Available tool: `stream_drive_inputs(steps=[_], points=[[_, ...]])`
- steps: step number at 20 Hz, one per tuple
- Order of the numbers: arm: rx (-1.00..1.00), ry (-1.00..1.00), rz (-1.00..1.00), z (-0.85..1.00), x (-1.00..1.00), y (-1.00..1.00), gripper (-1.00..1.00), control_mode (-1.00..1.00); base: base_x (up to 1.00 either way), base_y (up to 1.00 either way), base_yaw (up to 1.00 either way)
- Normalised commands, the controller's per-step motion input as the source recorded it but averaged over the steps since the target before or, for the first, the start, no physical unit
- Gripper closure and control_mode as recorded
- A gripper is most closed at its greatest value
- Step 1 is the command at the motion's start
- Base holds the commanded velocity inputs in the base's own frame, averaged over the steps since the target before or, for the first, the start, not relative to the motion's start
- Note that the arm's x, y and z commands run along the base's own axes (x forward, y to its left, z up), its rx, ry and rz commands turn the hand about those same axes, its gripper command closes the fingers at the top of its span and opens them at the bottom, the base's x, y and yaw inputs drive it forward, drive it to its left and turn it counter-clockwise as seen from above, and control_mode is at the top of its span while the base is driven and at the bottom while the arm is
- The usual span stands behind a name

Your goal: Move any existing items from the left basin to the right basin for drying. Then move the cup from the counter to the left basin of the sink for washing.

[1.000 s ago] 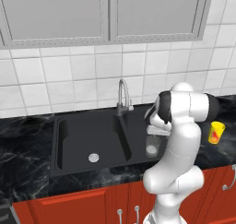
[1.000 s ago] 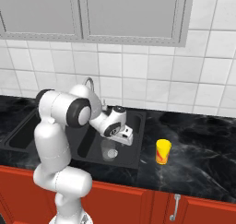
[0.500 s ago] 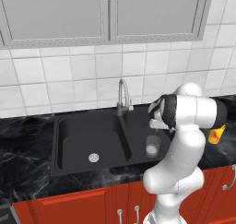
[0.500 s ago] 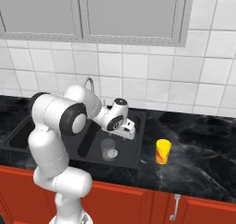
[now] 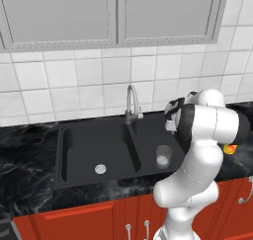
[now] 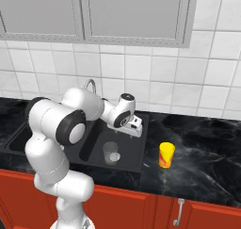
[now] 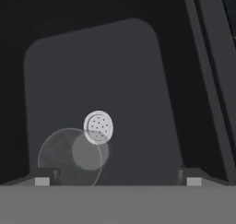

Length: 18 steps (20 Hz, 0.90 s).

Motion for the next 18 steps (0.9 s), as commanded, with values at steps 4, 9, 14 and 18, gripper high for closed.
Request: stream_drive_inputs(steps=[4, 9, 14, 18], points=[[-0.01, 0.00, -0.01, 0.33, -0.05, -0.24, -1.00, -1.00, 0.00, 0.00, 0.00], [-0.01, 0.00, -0.04, 0.32, -0.11, -0.25, -1.00, -1.00, 0.00, 0.00, 0.00], [-0.03, 0.00, -0.05, 0.34, -0.12, -0.22, -1.00, -1.00, 0.00, 0.00, 0.00], [-0.03, 0.00, -0.06, 0.26, -0.14, -0.23, -1.00, -1.00, 0.00, 0.00, 0.00]])
